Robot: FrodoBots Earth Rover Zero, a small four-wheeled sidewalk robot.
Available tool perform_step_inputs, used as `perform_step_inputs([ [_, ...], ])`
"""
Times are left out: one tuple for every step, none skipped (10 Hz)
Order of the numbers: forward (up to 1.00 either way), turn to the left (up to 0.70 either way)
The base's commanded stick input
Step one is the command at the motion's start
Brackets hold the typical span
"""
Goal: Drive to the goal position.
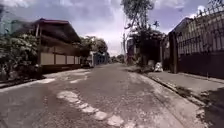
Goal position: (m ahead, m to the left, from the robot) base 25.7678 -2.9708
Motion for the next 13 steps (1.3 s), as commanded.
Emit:
perform_step_inputs([
  [0.7,0.0],
  [0.7,0.0],
  [0.7,0.0],
  [0.7,0.0],
  [0.7,0.0],
  [0.7,0.0],
  [0.7,0.0],
  [0.7,0.0],
  [0.7,0.0],
  [0.7,0.0],
  [0.7,0.0],
  [0.7,0.0],
  [0.7,0.0],
])
